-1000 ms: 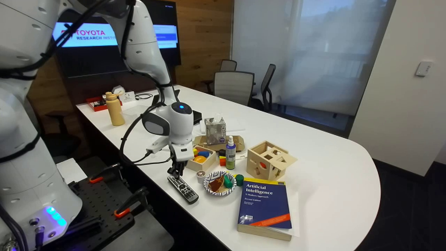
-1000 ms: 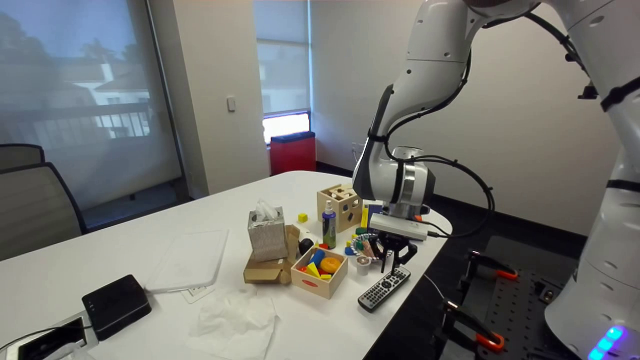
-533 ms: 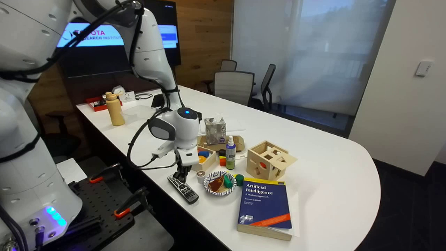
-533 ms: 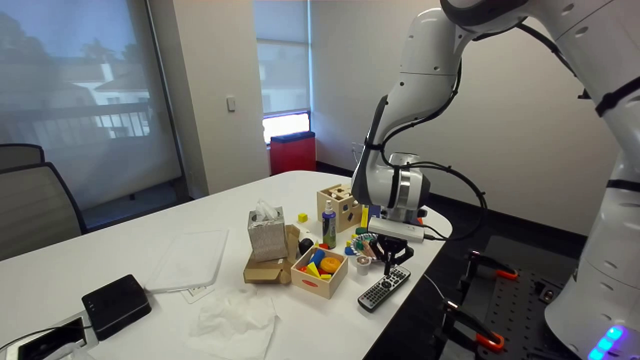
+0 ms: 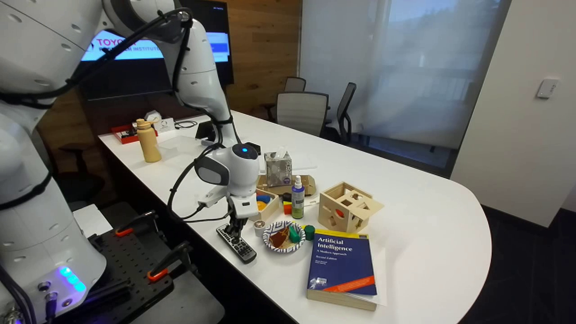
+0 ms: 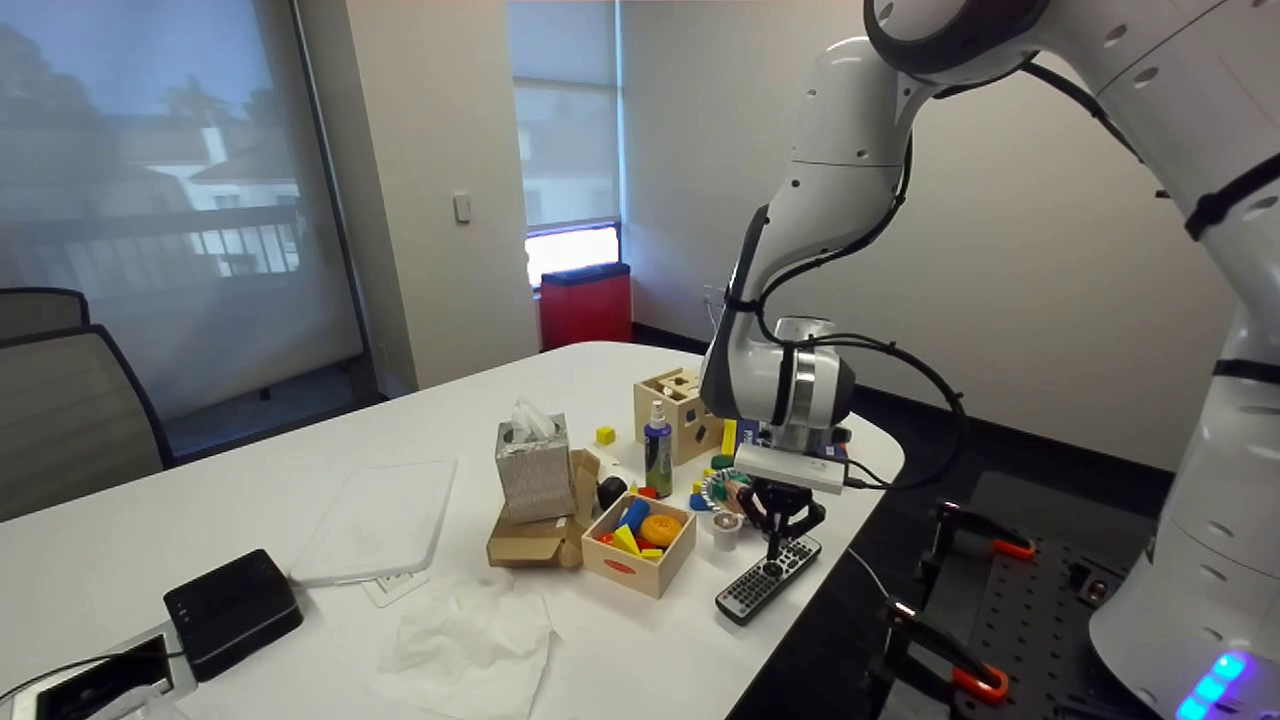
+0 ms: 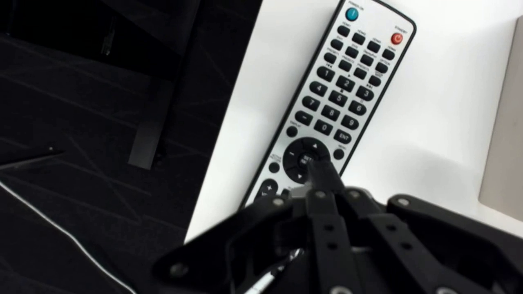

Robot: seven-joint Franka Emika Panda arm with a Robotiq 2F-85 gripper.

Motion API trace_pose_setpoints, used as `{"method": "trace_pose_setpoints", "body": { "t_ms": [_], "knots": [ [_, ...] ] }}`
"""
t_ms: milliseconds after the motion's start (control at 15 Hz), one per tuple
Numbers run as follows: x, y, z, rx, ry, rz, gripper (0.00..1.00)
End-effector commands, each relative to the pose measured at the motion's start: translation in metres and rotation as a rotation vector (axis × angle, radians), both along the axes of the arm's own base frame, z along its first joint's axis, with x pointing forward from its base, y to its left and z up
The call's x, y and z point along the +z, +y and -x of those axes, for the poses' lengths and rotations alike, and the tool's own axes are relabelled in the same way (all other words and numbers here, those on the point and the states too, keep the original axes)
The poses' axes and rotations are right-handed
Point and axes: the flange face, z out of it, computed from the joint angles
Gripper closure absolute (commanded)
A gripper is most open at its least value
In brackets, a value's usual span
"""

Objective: Press a button on the remote control.

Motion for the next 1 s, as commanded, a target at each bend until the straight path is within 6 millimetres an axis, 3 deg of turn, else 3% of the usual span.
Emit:
{"method": "trace_pose_setpoints", "body": {
  "t_ms": [0, 933],
  "knots": [
    [-0.004, 0.0, -0.001, -0.011, 0.013, -0.029, 1.0],
    [-0.023, 0.005, -0.005, -0.006, 0.038, -0.043, 1.0]
  ]
}}
